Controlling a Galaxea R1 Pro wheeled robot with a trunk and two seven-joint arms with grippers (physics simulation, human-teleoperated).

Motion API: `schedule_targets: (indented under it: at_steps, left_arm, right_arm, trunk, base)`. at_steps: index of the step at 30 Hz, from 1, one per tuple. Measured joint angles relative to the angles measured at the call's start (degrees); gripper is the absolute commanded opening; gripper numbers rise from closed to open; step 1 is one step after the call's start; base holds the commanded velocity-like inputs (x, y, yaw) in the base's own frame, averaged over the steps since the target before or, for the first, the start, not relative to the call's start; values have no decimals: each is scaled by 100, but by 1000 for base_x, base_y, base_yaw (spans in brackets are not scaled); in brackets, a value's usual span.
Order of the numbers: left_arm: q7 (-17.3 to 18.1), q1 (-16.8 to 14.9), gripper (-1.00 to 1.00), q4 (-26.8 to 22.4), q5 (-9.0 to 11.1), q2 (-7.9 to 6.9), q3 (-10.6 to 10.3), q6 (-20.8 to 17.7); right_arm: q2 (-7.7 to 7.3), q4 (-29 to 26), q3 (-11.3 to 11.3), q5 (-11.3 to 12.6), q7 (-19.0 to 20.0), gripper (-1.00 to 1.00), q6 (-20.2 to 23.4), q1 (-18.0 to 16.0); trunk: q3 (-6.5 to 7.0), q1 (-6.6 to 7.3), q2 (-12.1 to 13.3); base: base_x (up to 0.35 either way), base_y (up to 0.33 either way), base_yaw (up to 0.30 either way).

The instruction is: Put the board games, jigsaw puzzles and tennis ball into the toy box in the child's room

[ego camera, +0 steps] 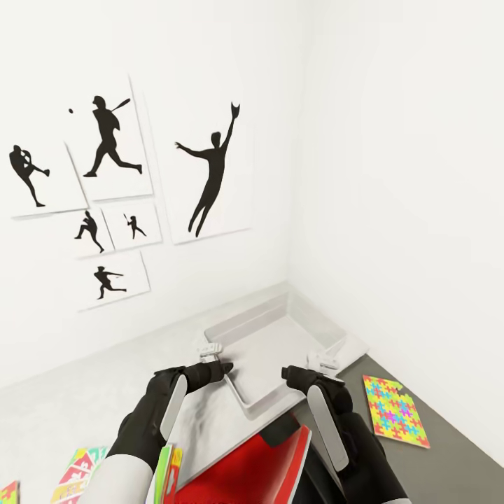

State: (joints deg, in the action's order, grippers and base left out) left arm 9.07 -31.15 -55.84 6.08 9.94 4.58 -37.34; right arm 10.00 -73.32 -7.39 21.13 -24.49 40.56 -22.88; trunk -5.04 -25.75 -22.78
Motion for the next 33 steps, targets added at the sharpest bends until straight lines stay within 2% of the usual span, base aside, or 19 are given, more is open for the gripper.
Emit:
schedule_targets:
  at_steps: [8, 17, 25, 33]
  left_arm:
    - [1, 0, 100, 0, 4, 0, -202, 4]
    - [7, 0, 100, 0, 6, 1, -271, 5]
    - [25, -1, 100, 0, 5, 1, -275, 5]
    - [30, -1, 100, 0, 5, 1, -275, 6]
  right_arm:
    - [0, 0, 1, -1, 13, 100, -4, 0]
    - [0, 40, -2, 35, 24, 100, -72, -5]
    - [0, 316, -4, 467, 33, 100, -306, -143]
    - [0, 550, -75, 516, 32, 100, -483, -174]
  trunk:
    - [-76, 0, 0]
    - [-161, 0, 0]
    - [-237, 0, 0]
    - [-312, 0, -1]
  base:
    - [0, 0, 0]
    - [0, 0, 0]
    - [0, 0, 0]
    - [0, 0, 0]
